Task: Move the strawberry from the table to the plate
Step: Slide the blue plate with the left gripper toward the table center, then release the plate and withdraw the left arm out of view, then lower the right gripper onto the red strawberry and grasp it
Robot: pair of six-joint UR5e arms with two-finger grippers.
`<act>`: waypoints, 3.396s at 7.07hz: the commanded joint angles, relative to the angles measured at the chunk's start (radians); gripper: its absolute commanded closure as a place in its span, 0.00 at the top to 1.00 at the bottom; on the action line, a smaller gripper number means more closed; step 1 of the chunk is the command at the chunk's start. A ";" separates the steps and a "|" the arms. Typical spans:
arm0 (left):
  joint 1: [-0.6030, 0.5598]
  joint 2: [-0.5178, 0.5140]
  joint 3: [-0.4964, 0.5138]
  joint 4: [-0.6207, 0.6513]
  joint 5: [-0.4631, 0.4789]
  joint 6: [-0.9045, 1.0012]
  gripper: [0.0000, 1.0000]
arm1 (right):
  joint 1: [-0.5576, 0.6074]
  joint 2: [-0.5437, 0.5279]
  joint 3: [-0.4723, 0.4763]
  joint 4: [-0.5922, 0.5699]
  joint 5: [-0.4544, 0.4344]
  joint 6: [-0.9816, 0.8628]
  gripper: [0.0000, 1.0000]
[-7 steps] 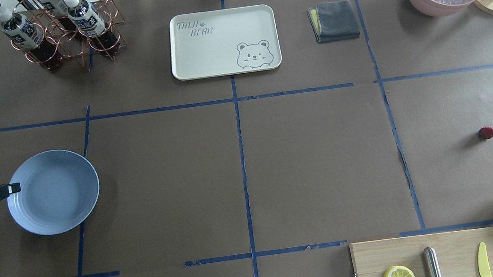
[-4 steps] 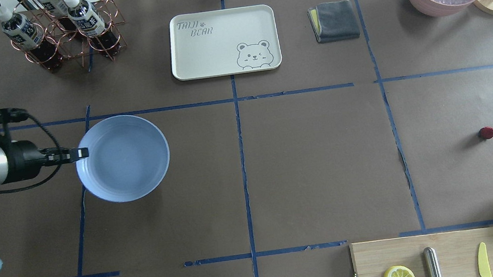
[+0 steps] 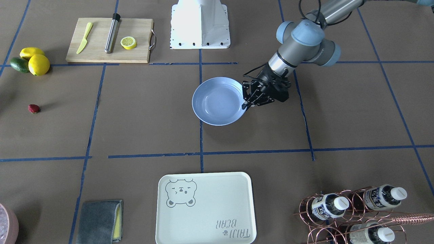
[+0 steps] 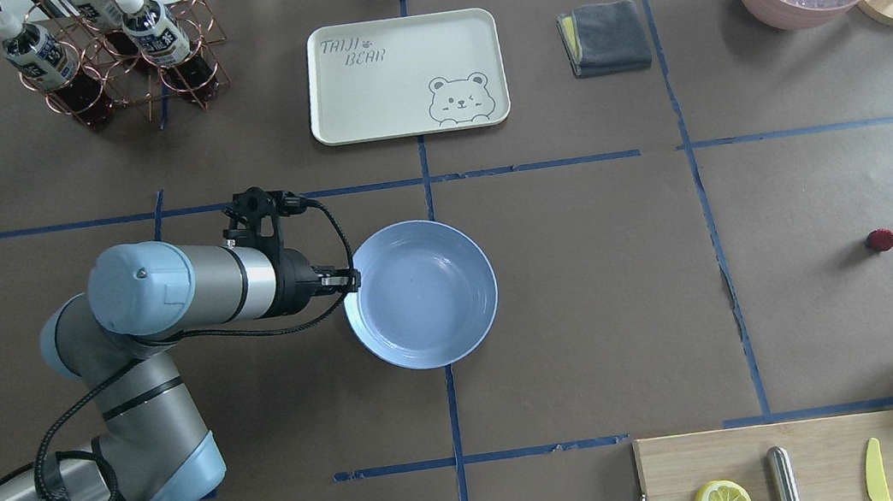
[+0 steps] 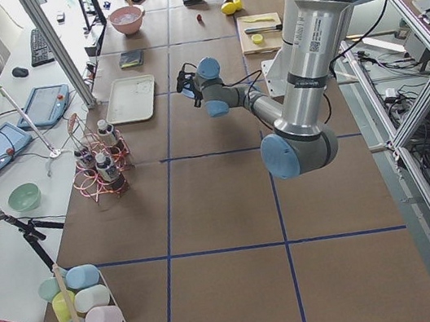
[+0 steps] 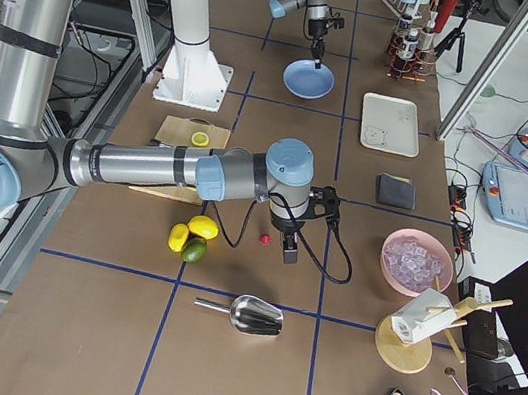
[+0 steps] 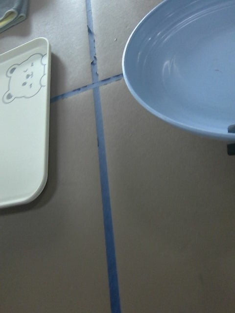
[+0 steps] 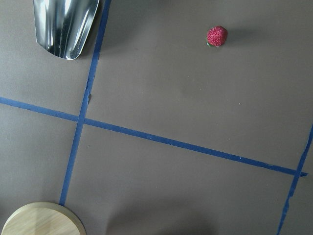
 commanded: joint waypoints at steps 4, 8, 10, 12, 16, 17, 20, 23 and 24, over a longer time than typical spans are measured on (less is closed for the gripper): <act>0.019 -0.013 0.039 0.007 0.028 0.008 1.00 | 0.000 0.004 0.001 0.000 0.002 0.001 1.00; -0.364 0.172 -0.234 0.405 -0.181 0.650 1.00 | -0.026 0.031 0.037 0.110 0.006 0.029 1.00; -0.734 0.293 -0.187 0.488 -0.428 1.069 1.00 | -0.104 0.036 0.108 0.126 -0.011 0.173 0.95; -0.949 0.266 -0.119 0.907 -0.440 1.380 1.00 | -0.214 0.085 0.156 0.126 -0.026 0.366 1.00; -1.111 0.428 -0.091 0.966 -0.575 1.387 1.00 | -0.533 0.081 0.182 0.202 -0.279 0.729 1.00; -1.109 0.426 -0.097 0.970 -0.581 1.387 1.00 | -0.642 0.024 0.173 0.291 -0.398 0.830 1.00; -1.107 0.415 -0.090 0.966 -0.588 1.385 1.00 | -0.700 -0.147 0.008 0.643 -0.488 0.817 1.00; -1.107 0.424 -0.090 0.964 -0.588 1.385 1.00 | -0.699 -0.158 -0.184 0.867 -0.480 0.726 1.00; -1.107 0.427 -0.090 0.964 -0.588 1.387 1.00 | -0.701 -0.156 -0.181 0.870 -0.479 0.726 1.00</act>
